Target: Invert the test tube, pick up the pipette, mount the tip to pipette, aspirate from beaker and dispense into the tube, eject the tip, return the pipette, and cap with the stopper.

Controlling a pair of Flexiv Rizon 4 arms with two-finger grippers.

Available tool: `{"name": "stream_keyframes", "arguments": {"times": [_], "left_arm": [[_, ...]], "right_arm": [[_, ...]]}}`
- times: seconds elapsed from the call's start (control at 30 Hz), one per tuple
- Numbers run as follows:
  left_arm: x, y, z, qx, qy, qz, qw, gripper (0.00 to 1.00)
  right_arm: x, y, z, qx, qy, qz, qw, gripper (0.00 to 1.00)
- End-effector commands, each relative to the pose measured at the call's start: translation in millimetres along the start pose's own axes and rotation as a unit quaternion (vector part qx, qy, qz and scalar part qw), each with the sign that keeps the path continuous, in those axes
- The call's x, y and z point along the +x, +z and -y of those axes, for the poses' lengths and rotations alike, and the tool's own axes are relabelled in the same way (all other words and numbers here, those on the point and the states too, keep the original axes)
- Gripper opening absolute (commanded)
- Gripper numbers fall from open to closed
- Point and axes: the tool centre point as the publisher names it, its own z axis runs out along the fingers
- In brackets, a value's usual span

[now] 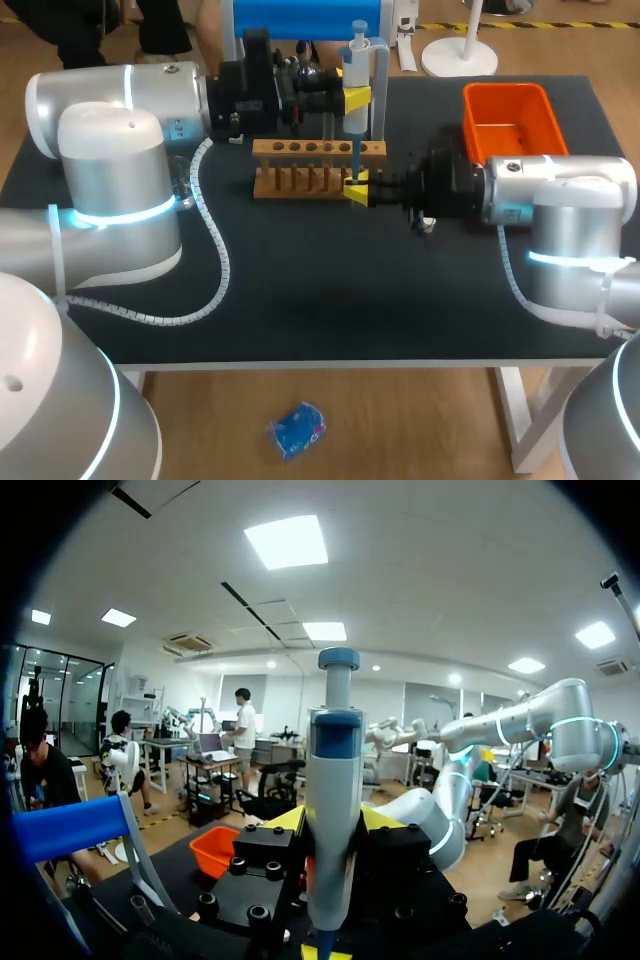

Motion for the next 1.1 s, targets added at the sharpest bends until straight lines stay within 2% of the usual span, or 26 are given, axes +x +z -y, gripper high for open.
{"name": "stream_keyframes", "arguments": {"times": [0.03,0.37,0.67,0.83,1.1], "left_arm": [[0.6,0.6,-9.5,0.000,-0.001,0.001,1.000,0.00],[0.6,0.6,-9.5,0.000,-0.001,0.001,1.000,0.00],[0.6,0.6,-9.5,0.000,-0.001,0.001,1.000,0.00],[-8.6,-18.2,-4.5,-0.010,0.009,0.018,1.000,0.00],[-19.3,-58.2,-2.3,-0.029,0.020,0.064,0.997,0.00]], "right_arm": [[0.4,-2.2,-8.0,0.002,0.001,-0.005,1.000,1.00],[4.4,-12.0,0.7,0.034,0.020,-0.064,0.997,1.00],[6.7,-24.3,-1.1,0.040,0.013,-0.123,0.991,1.00],[9.3,-28.7,-1.4,0.055,0.020,-0.151,0.987,1.00],[14.6,-37.5,-0.7,0.077,0.037,-0.146,0.986,1.00]]}}
